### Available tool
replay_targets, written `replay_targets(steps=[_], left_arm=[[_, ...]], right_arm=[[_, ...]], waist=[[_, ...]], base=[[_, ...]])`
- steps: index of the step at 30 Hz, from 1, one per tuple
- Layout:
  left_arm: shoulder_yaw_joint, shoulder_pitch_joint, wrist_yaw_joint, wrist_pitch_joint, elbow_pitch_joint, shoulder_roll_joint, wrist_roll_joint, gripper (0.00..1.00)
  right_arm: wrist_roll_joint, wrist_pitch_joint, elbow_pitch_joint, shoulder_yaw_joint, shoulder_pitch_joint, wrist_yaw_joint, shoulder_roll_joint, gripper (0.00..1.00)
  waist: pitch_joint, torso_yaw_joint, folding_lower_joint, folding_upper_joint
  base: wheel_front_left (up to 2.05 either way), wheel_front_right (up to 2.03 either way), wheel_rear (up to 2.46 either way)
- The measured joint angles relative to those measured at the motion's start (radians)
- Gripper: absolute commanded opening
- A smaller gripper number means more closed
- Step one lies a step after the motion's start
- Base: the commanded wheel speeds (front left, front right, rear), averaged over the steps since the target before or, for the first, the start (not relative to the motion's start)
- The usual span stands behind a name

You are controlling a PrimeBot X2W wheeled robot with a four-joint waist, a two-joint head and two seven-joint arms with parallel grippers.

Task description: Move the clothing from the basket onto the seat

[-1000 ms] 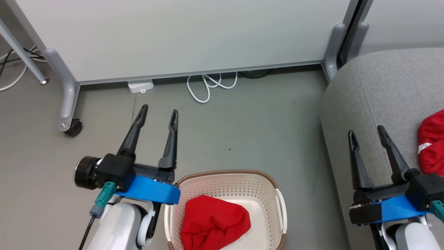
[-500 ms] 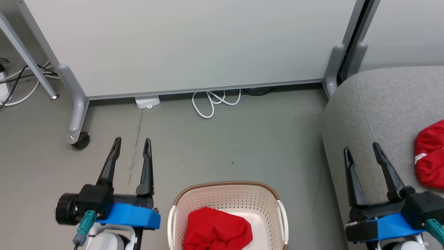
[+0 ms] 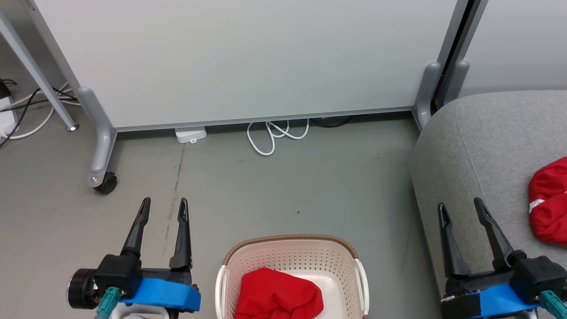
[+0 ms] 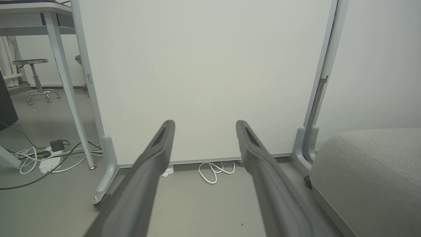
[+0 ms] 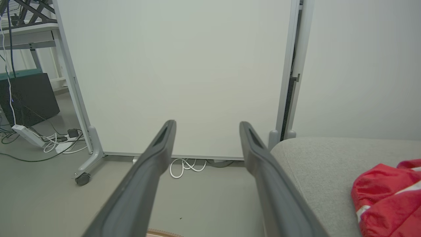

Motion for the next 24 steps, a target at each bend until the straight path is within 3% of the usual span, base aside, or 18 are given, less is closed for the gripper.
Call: replay_targets(steps=[12,24], left_arm=[[0.008,-0.027,-0.018,0.000,0.010,-0.010,0.016,1.00],[-0.113,-0.211,-0.035,0.000,0.175,0.031,0.021,1.00]], right_arm=[[0.007,0.000,0.002,0.010,-0.008,0.000,0.001,1.00],[0.006,0.000,-0.014,0.025,-0.080,0.000,0.001,1.00]], waist=[[0.021,-0.006,0.0000,0.0000],[0.104,-0.032,0.0000,0.0000]], base=[[0.00,0.00,0.00],[0.00,0.00,0.00]])
